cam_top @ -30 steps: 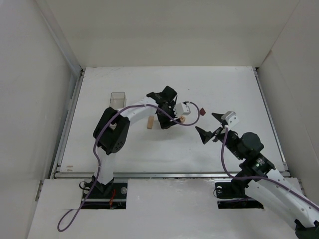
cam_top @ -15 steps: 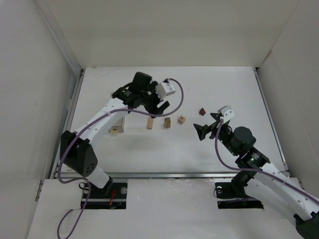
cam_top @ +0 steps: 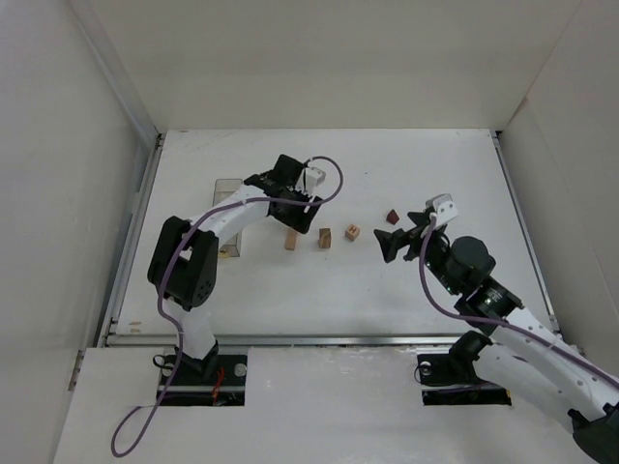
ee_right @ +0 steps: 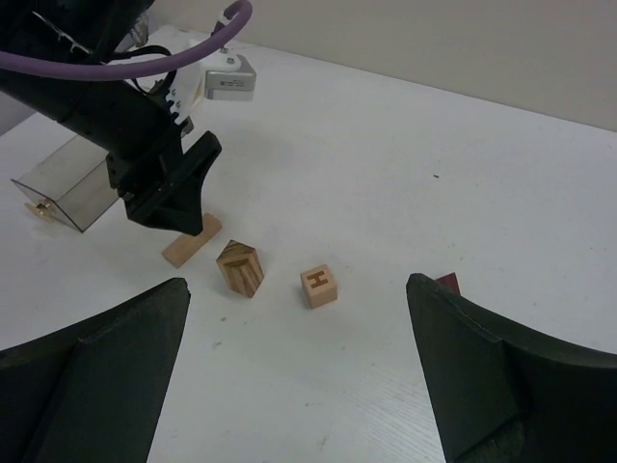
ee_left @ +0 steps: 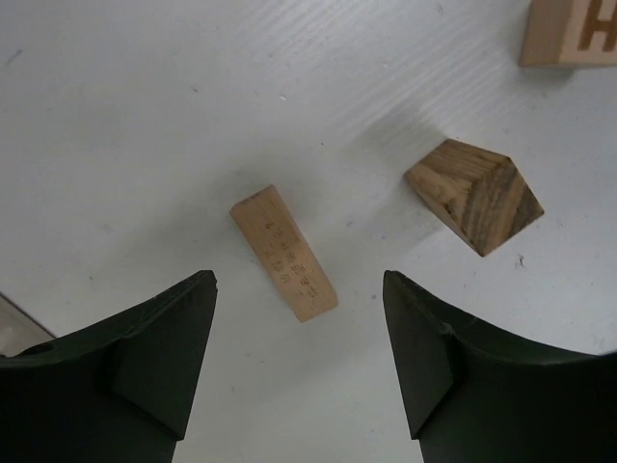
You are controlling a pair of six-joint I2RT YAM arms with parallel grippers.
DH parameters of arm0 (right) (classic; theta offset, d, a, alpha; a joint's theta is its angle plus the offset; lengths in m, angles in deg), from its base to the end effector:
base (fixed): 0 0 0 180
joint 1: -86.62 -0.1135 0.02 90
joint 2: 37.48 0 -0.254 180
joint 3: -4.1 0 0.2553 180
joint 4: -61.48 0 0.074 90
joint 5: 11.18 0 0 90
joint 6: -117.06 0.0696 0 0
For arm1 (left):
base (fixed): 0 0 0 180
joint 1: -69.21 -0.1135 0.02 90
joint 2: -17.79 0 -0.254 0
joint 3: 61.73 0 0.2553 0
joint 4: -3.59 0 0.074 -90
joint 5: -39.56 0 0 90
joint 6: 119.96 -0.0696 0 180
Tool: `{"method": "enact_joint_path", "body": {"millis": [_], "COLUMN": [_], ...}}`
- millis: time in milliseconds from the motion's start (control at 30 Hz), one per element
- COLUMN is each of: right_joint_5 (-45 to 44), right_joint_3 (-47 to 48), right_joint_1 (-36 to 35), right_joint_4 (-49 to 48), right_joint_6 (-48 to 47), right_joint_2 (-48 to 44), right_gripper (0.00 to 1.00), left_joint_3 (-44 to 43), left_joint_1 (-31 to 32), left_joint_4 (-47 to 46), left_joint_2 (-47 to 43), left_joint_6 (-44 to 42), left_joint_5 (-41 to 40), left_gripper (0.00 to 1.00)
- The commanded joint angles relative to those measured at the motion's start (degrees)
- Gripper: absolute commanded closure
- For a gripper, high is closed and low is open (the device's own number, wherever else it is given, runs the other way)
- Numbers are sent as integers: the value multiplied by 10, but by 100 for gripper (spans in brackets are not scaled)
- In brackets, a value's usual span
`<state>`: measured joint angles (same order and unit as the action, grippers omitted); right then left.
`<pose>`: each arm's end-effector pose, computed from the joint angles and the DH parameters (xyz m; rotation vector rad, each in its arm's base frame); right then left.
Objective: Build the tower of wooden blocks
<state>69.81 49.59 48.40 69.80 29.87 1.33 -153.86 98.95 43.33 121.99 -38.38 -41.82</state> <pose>0.1783 0.1265 0.2983 -0.3724 1.5723 0.4298 0.3597 -0.2175 0.1941 0.8761 2.3339 -0.3442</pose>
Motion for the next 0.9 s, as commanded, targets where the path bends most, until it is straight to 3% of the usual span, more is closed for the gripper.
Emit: {"method": "enact_joint_path", "body": {"millis": [0, 333, 467, 600, 633, 733, 867], "right_joint_5": [5, -12, -12, -17, -17, -22, -28], "right_joint_3": [15, 4, 4, 4, -2, -2, -2], "right_joint_1": [2, 2, 2, 2, 2, 2, 2], "right_joint_4": [-3, 3, 3, 3, 3, 3, 8], "right_joint_6": [11, 11, 11, 11, 11, 11, 11], "right_joint_2": [-28, -48, -48, -48, -48, -53, -58], "right_gripper": [0, 0, 0, 0, 0, 0, 0], "left_joint_3": [5, 23, 23, 29, 29, 29, 6], "left_joint_1": [-6, -6, -6, -12, -18, -18, -18], "left_joint_4": [-36, -18, -13, -13, -13, -8, -1], "left_joint_2": [-2, 60, 77, 77, 82, 82, 77], "left_joint_6": [32, 26, 32, 32, 26, 12, -54], "left_joint_5": [-42, 6, 5, -4, -4, 3, 3], "left_gripper": [35, 39, 49, 63, 76, 98, 100]}}
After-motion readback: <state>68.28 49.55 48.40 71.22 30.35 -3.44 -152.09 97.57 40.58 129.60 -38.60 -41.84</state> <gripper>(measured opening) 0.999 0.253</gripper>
